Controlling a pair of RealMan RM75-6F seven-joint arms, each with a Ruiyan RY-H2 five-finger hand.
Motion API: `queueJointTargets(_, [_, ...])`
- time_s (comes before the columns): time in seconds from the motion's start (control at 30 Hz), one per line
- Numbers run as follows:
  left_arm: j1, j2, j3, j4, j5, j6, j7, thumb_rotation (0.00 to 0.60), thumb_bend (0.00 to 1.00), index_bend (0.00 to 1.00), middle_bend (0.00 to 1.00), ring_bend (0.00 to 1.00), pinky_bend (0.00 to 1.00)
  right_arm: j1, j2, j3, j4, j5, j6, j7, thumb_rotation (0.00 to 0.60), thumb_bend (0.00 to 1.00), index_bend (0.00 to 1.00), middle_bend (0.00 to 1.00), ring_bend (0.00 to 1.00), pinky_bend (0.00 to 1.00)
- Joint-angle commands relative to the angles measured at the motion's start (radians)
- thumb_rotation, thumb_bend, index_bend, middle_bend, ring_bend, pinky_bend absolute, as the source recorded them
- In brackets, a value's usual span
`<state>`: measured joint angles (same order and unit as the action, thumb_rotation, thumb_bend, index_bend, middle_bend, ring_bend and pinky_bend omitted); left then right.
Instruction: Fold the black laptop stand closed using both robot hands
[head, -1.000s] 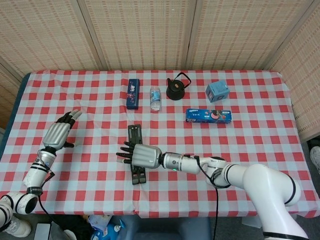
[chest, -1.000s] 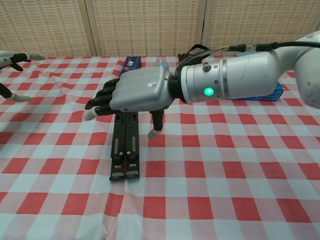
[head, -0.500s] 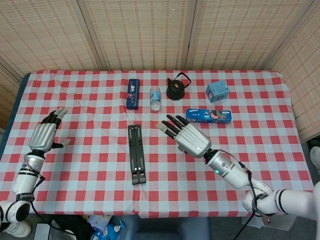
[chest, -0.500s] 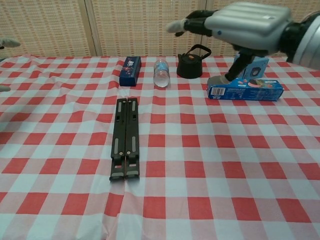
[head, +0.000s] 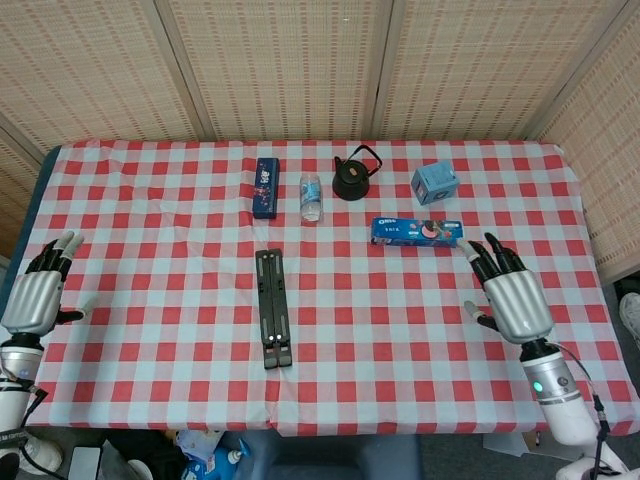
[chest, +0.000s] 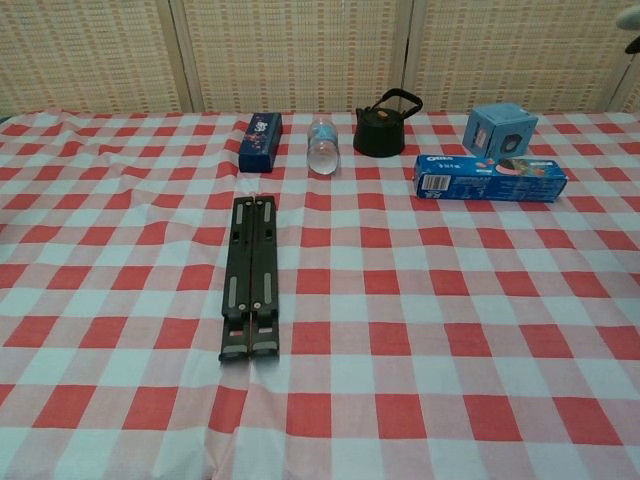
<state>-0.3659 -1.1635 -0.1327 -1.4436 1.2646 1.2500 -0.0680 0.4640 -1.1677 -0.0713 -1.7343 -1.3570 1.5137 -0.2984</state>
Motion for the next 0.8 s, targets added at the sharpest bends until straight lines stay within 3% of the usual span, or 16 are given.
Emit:
queueJointTargets(0.03, [0.038, 0.029, 0.021, -0.042, 0.019, 0.036, -0.001, 0.600, 0.22, 0.00, 0.00, 0.00, 0.15, -0.077, 0.023, -0.025, -0.018, -0.005, 0.045, 0.036, 0.600, 0.20, 0.00, 0.15, 0.01, 0.19])
queueJointTargets(0.5, [0.155, 0.064, 0.052, -0.144, 0.050, 0.171, 0.054, 0.600, 0.22, 0.00, 0.00, 0.00, 0.15, -0.260, 0.020, -0.033, -0.036, -0.037, 0.117, 0.114, 0.600, 0.20, 0.01, 0.15, 0.01, 0.19])
queueJointTargets(0.8, [0.194, 0.071, 0.081, -0.165, 0.075, 0.178, 0.058, 0.600, 0.22, 0.00, 0.00, 0.00, 0.15, -0.304, 0.042, -0.010, -0.036, -0.037, 0.086, 0.149, 0.600, 0.20, 0.01, 0.15, 0.01, 0.19])
